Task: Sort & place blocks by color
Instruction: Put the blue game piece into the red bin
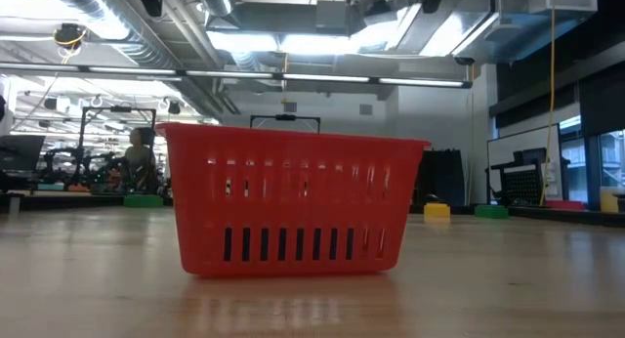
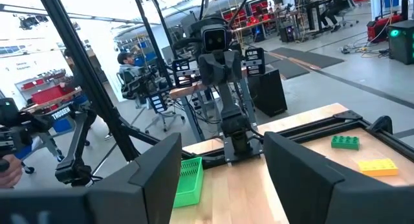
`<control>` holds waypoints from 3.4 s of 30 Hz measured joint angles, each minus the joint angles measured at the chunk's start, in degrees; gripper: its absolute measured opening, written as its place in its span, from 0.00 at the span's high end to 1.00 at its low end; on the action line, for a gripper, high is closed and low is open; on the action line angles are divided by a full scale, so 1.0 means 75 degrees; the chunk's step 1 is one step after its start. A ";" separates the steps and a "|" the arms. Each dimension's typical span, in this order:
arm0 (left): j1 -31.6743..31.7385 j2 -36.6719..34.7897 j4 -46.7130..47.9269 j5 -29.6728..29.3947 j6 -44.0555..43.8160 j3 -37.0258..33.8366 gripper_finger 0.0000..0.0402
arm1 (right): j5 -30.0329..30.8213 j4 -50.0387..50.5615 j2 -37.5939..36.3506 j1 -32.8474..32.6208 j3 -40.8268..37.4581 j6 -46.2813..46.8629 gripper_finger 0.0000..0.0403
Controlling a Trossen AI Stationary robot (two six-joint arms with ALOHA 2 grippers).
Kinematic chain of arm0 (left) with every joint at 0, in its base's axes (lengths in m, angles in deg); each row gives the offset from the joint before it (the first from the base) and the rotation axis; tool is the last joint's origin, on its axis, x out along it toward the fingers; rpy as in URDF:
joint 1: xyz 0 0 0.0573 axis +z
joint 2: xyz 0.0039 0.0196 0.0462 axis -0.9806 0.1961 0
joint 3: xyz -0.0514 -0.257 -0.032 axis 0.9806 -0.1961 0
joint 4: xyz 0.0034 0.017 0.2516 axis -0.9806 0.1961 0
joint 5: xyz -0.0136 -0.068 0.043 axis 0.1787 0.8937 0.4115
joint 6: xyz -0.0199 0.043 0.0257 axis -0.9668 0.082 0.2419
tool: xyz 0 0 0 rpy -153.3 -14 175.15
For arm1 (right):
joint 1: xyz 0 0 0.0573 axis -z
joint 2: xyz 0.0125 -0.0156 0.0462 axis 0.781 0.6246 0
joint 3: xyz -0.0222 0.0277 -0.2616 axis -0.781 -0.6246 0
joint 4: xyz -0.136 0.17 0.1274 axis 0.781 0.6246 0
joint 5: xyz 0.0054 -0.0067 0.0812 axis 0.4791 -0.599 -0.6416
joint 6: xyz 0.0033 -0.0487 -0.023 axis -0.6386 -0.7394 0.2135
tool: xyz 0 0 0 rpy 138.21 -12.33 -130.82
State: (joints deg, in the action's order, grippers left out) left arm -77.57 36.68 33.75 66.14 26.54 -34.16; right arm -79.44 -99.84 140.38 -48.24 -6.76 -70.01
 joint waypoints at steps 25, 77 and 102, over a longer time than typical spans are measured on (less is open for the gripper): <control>-0.0001 0.0186 0.0006 0.0021 -0.0067 0.0000 0.58 | -0.0466 0.0158 0.0000 0.0000 0.0000 -0.0137 0.99; 0.0472 0.9296 0.3037 -0.0395 -0.5929 0.4124 0.58 | -0.0639 0.0198 -0.0105 0.0000 0.0006 -0.0026 1.00; 0.0154 0.9615 0.4360 -0.0539 -0.6648 0.5357 0.58 | -0.1153 0.0317 -0.0114 0.0002 0.0006 -0.0065 1.00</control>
State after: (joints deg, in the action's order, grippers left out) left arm -76.41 108.79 66.45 62.09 -23.32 6.01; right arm -88.09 -97.46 139.52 -48.22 -6.72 -70.50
